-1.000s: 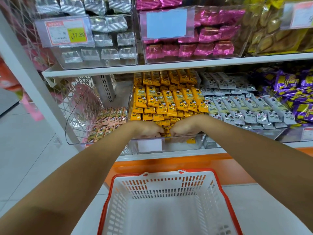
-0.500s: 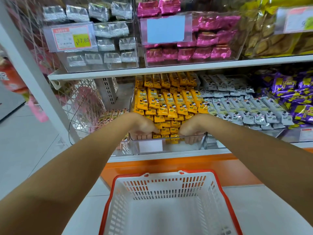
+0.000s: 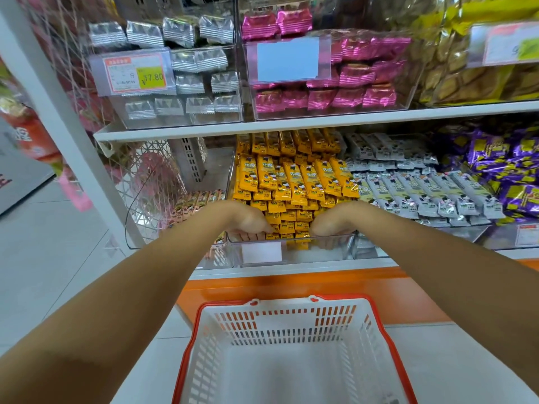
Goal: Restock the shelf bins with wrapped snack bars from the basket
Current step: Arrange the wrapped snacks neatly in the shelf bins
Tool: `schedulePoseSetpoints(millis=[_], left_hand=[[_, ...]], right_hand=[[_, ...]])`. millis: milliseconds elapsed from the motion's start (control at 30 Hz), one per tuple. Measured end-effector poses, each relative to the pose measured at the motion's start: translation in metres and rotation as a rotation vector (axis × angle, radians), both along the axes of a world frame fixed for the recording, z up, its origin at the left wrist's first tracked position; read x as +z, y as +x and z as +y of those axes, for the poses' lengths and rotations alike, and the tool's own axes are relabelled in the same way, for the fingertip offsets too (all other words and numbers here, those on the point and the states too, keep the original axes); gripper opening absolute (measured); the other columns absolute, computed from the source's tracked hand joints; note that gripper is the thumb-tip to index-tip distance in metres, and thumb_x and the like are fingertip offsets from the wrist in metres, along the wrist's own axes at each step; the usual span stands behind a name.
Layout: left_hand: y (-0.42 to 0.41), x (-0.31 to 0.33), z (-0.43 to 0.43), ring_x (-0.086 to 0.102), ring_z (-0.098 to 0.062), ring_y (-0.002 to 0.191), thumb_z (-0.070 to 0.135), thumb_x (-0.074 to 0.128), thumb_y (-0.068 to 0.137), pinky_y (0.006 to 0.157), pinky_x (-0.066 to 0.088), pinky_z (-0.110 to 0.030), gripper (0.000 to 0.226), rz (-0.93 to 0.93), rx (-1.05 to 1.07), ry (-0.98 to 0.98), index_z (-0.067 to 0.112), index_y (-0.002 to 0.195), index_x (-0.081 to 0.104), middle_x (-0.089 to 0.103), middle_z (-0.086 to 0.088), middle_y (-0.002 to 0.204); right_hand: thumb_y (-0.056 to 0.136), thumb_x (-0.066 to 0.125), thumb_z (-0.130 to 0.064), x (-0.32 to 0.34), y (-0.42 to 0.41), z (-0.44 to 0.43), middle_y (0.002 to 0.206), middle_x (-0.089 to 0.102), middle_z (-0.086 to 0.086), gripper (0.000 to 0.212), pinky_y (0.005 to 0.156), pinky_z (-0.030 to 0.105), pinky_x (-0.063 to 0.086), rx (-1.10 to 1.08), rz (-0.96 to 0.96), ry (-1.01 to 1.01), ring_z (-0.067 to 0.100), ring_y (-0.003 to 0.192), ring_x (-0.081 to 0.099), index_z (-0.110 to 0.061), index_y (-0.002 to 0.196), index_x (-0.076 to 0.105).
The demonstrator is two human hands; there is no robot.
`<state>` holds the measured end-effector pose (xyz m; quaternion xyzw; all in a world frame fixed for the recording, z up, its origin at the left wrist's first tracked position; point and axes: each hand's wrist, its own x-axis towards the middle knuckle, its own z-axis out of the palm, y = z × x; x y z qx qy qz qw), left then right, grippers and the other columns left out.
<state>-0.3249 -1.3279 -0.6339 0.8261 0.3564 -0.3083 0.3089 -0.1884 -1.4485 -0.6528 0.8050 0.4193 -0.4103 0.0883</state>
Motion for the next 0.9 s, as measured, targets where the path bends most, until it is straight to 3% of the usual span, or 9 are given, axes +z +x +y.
schedulePoseSetpoints(millis=[100,200,300,367,433,533,667,767,900], left_hand=[[-0.01,0.006,-0.005,0.057,-0.024,0.101,0.033,0.042,0.1,0.093,0.047,-0.036,0.04,-0.135,-0.074,0.108,0.003,0.122,0.059,0.062,-0.009,0.115],[-0.026,0.017,-0.013,0.062,-0.02,0.09,0.031,0.052,0.094,0.09,0.05,-0.036,0.032,-0.452,-0.017,0.23,0.006,0.105,0.069,0.066,-0.002,0.096],[-0.048,0.027,-0.019,0.068,-0.023,0.085,0.034,0.052,0.095,0.082,0.055,-0.039,0.03,-0.846,0.173,0.33,0.013,0.092,0.074,0.072,-0.006,0.09],[-0.056,0.027,-0.019,0.064,-0.019,0.07,0.031,0.05,0.095,0.065,0.052,-0.031,0.029,-1.035,0.36,0.462,0.013,0.099,0.072,0.071,-0.007,0.086],[-0.056,0.023,-0.016,0.057,-0.01,0.064,0.03,0.048,0.096,0.056,0.043,-0.025,0.029,-1.133,0.523,0.5,0.011,0.104,0.068,0.067,-0.002,0.081],[-0.05,0.02,-0.01,0.06,-0.015,0.067,0.03,0.047,0.094,0.066,0.047,-0.031,0.03,-1.234,0.648,0.439,0.008,0.09,0.068,0.063,0.001,0.07],[-0.046,0.022,-0.008,0.044,-0.013,0.053,0.023,0.048,0.093,0.055,0.033,-0.028,0.036,-1.225,0.7,0.511,0.013,0.06,0.052,0.049,0.001,0.055],[-0.04,0.026,-0.004,0.054,-0.015,0.07,0.027,0.047,0.095,0.065,0.04,-0.028,0.021,-1.265,0.732,0.447,0.012,0.088,0.06,0.06,0.0,0.077],[-0.02,0.029,-0.007,0.045,-0.025,0.128,0.036,0.035,0.102,0.097,0.034,-0.03,0.046,-1.137,0.623,0.254,0.011,0.14,0.043,0.048,-0.01,0.14]], right_hand=[[0.1,0.035,-0.017,0.011,-0.003,-0.008,0.071,0.052,0.002,0.033,0.051,0.021,0.037,-0.004,0.025,0.05,0.014,0.057,0.047,-0.012,0.074,0.055],[0.101,0.042,-0.019,0.038,-0.007,-0.02,0.076,0.062,0.001,0.032,0.062,0.023,0.05,0.051,0.016,0.273,0.012,0.067,0.058,-0.011,0.076,0.062],[0.1,0.049,-0.023,0.062,-0.015,-0.035,0.077,0.068,0.004,0.03,0.069,0.027,0.055,-0.092,0.054,0.686,0.016,0.069,0.063,-0.008,0.082,0.068],[0.099,0.05,-0.03,0.066,-0.023,-0.039,0.082,0.068,-0.001,0.026,0.072,0.032,0.054,-0.124,-0.152,1.007,0.018,0.076,0.064,-0.014,0.085,0.066],[0.099,0.048,-0.034,0.063,-0.033,-0.033,0.112,0.065,-0.001,0.026,0.089,0.035,0.048,-0.123,-0.316,1.163,0.018,0.104,0.061,-0.017,0.114,0.061],[0.101,0.042,-0.036,0.05,-0.047,-0.008,0.143,0.048,0.009,0.053,0.101,0.035,0.04,-0.11,-0.244,1.137,0.024,0.125,0.051,-0.016,0.149,0.029],[0.102,0.037,-0.038,0.038,-0.057,0.023,0.153,0.034,0.012,0.06,0.107,0.04,0.038,-0.093,-0.209,1.085,0.028,0.135,0.041,-0.015,0.154,0.015],[0.104,0.032,-0.038,0.035,-0.056,0.031,0.156,0.029,0.011,0.059,0.11,0.039,0.033,-0.082,-0.22,1.03,0.027,0.139,0.034,-0.013,0.154,0.014],[0.105,0.024,-0.039,0.028,-0.056,0.036,0.16,0.018,0.01,0.058,0.119,0.039,0.017,-0.076,-0.197,0.985,0.026,0.147,0.018,-0.011,0.154,0.009]])
